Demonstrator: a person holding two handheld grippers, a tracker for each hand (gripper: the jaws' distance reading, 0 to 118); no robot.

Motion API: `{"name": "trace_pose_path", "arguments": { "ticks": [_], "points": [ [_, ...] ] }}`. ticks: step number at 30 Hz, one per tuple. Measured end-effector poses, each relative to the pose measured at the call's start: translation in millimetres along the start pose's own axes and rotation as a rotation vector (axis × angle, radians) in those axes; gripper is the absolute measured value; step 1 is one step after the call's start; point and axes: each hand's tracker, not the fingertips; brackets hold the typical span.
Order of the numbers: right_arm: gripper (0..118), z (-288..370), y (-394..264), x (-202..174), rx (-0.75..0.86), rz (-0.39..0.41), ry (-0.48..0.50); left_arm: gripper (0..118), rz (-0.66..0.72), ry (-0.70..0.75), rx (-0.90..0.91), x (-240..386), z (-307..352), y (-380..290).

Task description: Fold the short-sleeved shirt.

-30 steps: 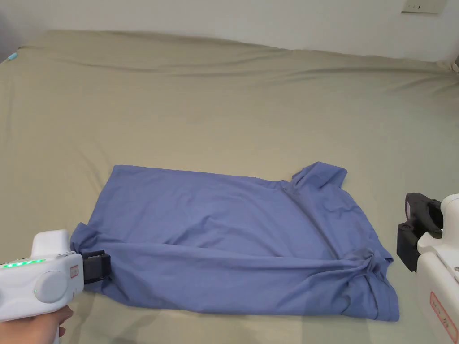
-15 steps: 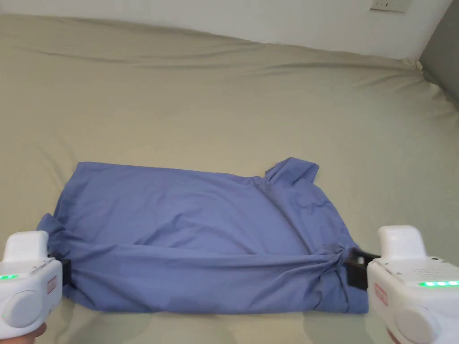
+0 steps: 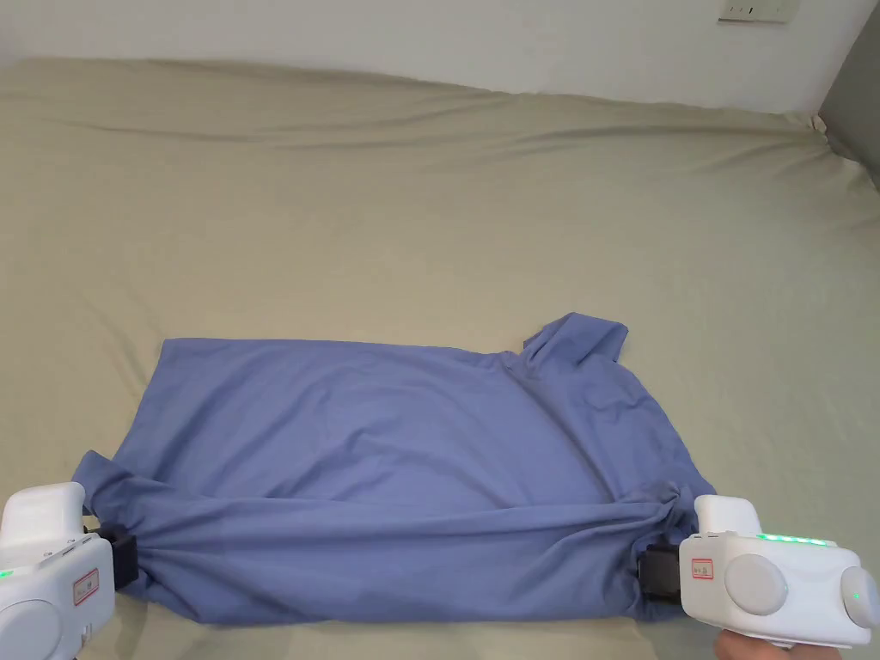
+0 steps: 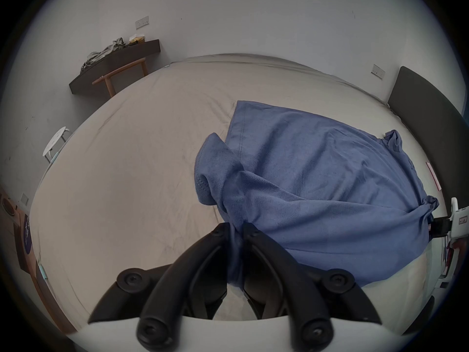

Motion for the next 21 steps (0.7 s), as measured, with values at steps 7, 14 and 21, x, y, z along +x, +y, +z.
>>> {"name": "trace_pose_path", "arguments": {
  "ticks": [7,14,21],
  "points": [
    [11,15,5,-4,0.029,0.05,0.049,7,0.028,-0.025,-0.002,-5,10,6],
    [11,85,2,-7,0.065,0.04,0.082,7,0.001,-0.054,0.056,-10,59,18],
    [11,131,-38,-6,0.015,0.091,0.06,7,-0.057,-0.04,0.007,-31,98,-12]
  ]
}}
